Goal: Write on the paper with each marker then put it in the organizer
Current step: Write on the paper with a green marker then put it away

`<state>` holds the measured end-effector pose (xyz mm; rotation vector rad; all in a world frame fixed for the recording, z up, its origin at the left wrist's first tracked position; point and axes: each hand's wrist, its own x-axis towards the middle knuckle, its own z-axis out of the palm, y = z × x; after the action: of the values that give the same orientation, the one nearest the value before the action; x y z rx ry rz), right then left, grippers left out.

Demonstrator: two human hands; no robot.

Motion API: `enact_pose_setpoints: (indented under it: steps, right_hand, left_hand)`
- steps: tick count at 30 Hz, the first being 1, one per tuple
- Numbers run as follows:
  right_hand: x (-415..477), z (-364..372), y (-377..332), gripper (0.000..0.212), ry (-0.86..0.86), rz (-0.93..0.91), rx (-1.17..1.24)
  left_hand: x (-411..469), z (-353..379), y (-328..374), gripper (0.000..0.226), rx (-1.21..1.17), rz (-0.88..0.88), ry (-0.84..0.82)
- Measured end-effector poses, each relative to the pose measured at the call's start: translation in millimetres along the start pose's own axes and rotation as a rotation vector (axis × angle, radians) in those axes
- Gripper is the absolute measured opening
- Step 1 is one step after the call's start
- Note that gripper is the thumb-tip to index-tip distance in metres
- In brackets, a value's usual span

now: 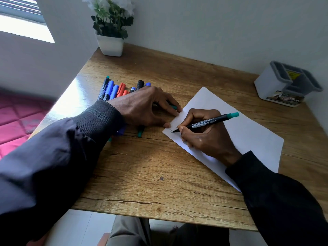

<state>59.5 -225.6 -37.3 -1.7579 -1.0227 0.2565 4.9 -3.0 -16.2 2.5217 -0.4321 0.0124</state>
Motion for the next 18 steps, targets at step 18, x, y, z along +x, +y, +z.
enact_pose_setpoints:
  steps: [18]
  right_hand:
    - [-0.5,1.6,-1.5,0.009,0.012,0.040,0.036]
  left_hand:
    - [0.1,-0.2,-2.4,0.041,0.006,0.017,0.010]
